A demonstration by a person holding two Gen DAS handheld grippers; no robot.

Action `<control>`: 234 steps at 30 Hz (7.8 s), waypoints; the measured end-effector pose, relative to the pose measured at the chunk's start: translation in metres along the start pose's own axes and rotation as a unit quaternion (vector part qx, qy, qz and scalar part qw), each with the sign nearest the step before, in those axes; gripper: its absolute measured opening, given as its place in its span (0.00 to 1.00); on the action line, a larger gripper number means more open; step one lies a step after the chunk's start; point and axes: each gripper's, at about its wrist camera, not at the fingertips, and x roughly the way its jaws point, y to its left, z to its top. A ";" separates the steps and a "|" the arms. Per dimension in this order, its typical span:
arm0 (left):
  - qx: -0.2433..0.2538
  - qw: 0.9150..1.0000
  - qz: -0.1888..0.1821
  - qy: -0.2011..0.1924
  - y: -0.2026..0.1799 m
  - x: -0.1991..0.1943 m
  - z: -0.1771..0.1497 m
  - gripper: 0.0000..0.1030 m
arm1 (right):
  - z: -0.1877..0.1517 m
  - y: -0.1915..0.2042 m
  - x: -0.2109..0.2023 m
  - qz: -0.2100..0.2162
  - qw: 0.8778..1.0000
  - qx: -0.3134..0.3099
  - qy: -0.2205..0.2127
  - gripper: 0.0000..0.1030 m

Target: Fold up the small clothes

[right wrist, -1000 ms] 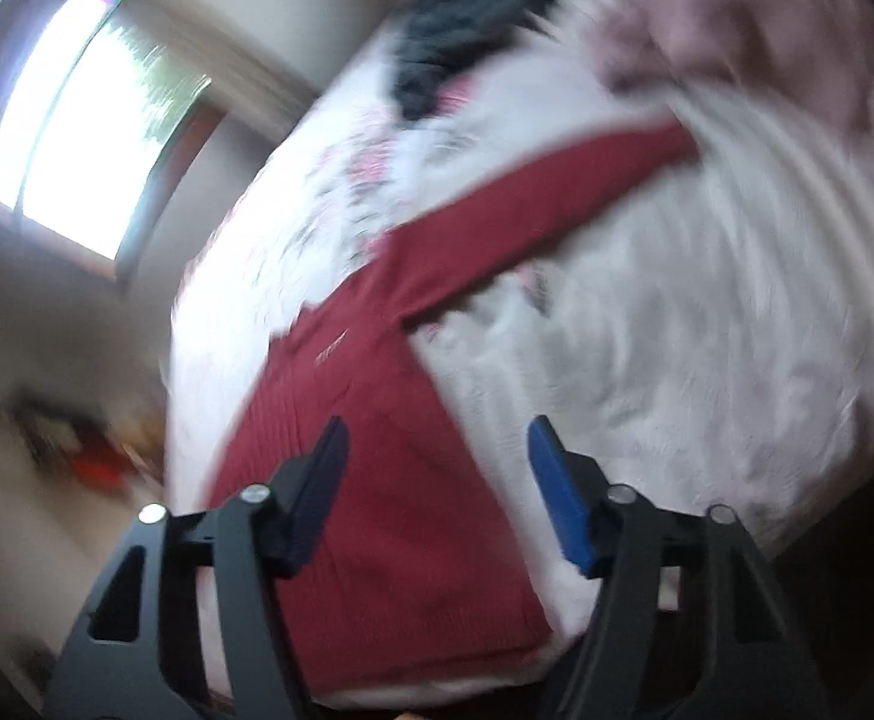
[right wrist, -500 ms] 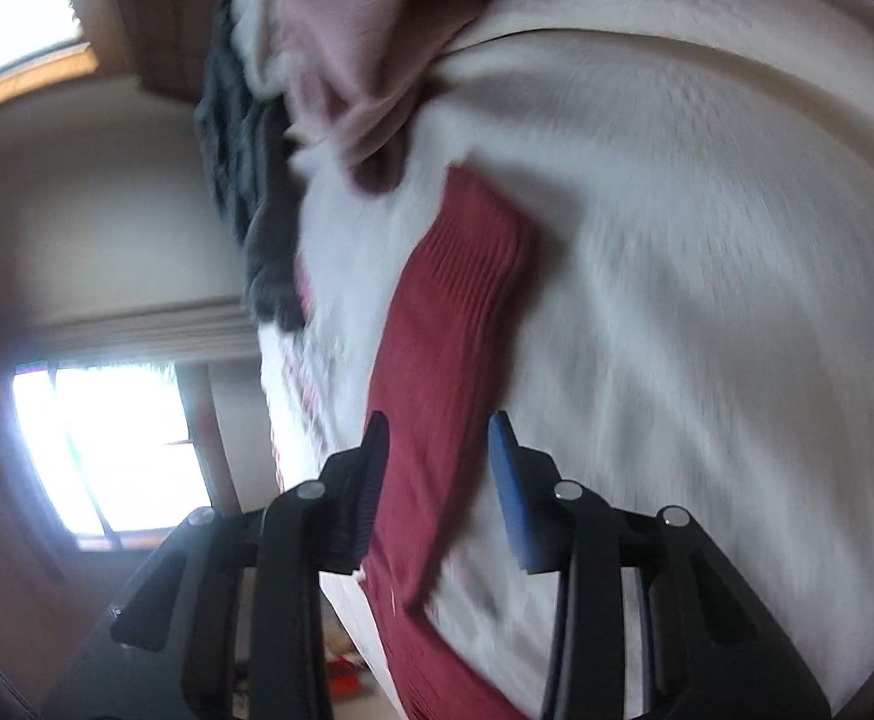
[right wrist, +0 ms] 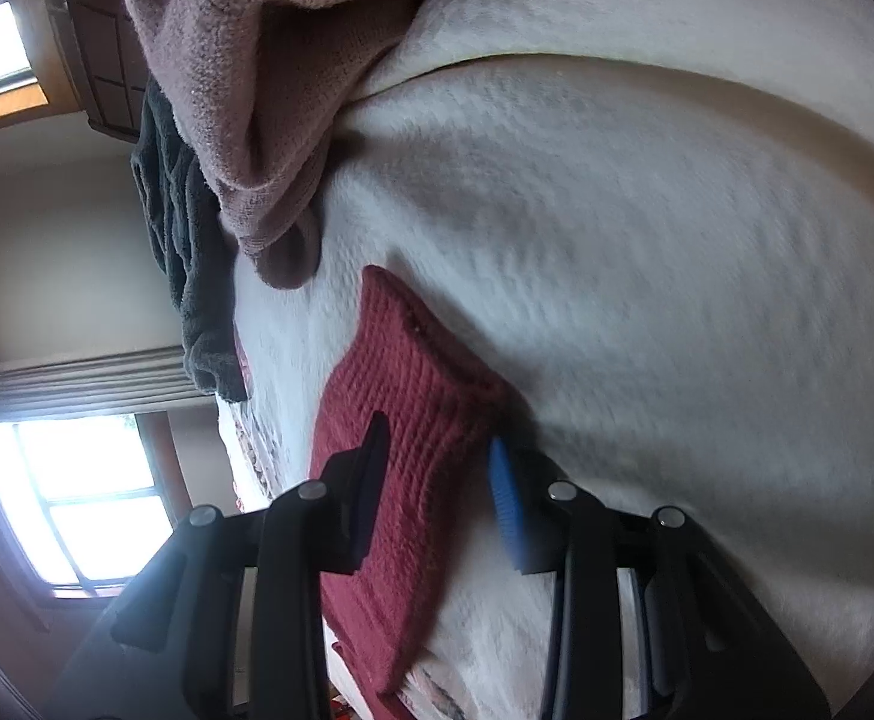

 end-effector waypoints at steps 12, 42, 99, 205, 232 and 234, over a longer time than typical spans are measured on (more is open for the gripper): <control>-0.033 0.999 0.001 -0.003 0.029 -0.006 -0.001 0.96 | -0.006 0.041 -0.011 -0.012 0.997 -0.069 -0.011 0.14; -0.059 0.995 -0.060 -0.055 0.089 -0.042 0.030 0.96 | -0.301 0.291 -0.007 0.076 0.922 -0.372 0.073 0.13; -0.073 0.986 -0.143 0.047 0.022 0.209 0.283 0.07 | -0.419 0.005 -0.006 -0.076 0.830 -0.549 0.064 0.43; -0.025 0.983 -0.081 -0.164 0.182 0.011 0.317 0.14 | -0.517 0.081 -0.058 -0.055 0.815 -0.556 0.153 0.61; -0.051 0.993 -0.102 -0.028 0.162 0.128 0.102 0.61 | -0.495 0.191 0.208 -0.019 0.831 -0.361 0.423 0.57; -0.067 0.992 -0.102 -0.021 0.168 0.124 0.077 0.62 | -0.509 0.193 0.232 -0.065 0.820 -0.376 0.426 0.55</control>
